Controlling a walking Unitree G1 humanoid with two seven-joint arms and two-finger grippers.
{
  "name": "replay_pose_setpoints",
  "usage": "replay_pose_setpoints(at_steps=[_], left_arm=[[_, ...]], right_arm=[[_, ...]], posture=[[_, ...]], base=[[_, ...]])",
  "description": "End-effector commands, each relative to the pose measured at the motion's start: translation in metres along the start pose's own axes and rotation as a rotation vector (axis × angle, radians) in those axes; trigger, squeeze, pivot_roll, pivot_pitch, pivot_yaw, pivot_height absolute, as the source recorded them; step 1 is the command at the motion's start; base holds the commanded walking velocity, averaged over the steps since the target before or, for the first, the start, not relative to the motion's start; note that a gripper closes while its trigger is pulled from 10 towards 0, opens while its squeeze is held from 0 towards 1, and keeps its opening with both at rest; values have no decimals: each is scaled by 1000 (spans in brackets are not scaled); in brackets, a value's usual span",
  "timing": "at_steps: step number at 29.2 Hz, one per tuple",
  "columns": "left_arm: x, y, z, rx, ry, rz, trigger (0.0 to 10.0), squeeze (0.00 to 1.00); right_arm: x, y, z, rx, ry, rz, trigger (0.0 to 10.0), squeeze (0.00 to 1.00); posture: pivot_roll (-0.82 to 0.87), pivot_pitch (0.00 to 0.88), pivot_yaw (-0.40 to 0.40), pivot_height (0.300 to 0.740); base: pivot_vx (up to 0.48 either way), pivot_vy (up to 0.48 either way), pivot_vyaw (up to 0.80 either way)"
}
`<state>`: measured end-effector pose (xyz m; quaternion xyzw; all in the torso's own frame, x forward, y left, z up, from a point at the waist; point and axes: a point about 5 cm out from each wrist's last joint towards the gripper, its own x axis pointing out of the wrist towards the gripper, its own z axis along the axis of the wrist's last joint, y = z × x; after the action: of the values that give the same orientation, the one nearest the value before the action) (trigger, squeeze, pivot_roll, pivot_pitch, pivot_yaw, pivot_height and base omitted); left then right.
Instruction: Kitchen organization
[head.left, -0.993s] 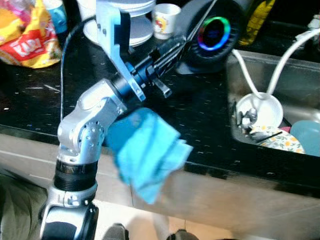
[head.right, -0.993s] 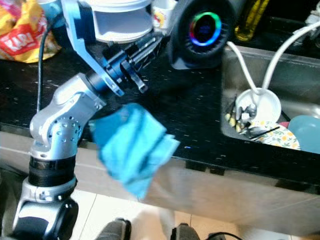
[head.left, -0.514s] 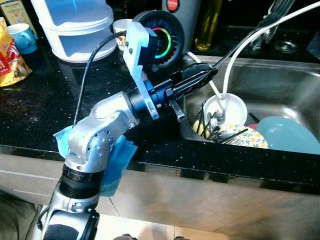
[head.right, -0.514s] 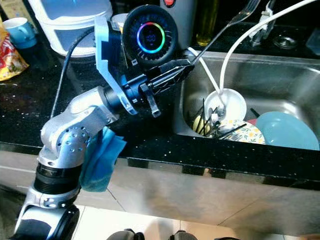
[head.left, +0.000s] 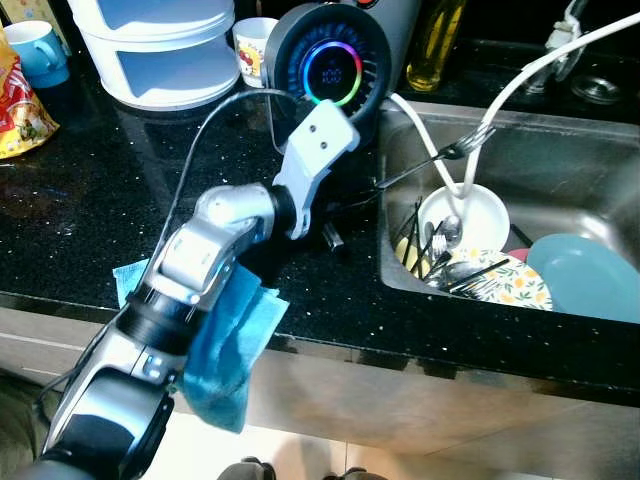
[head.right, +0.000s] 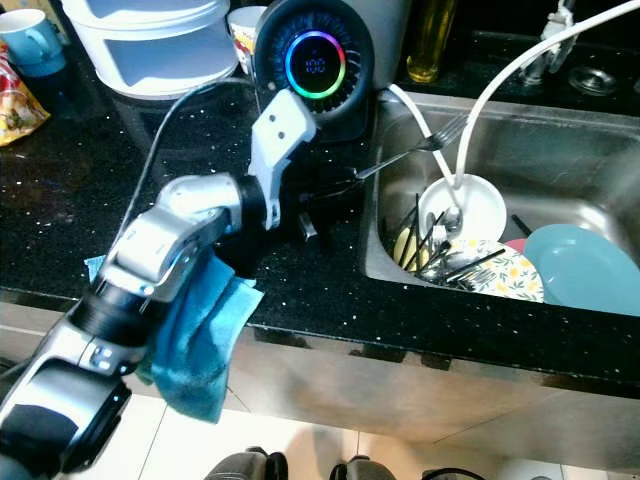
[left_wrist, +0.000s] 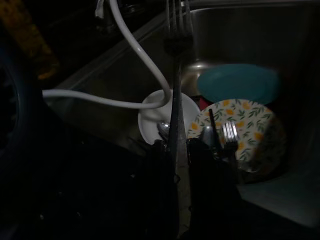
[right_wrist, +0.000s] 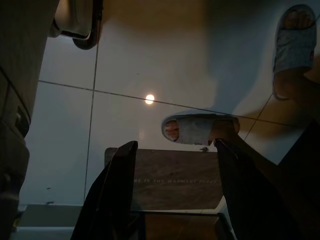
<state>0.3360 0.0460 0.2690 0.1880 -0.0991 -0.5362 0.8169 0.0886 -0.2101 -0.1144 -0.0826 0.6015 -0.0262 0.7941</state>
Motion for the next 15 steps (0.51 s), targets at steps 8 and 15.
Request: replay_pose_setpoints(at_steps=[8, 15], left_arm=[[21, 0, 19, 159, -133, -160, 10000, 20], [33, -6, 28, 245, -207, -266, 10000, 1000]], right_arm=[[-2, 2, -19, 31, 55, 1, 10000, 0], [-2, 2, -23, 38, 64, -1, 10000, 0]], posture=[[9, 211, 39, 740], [-1, 221, 44, 740]], base=[[0, 0, 0], [0, 0, 0]])
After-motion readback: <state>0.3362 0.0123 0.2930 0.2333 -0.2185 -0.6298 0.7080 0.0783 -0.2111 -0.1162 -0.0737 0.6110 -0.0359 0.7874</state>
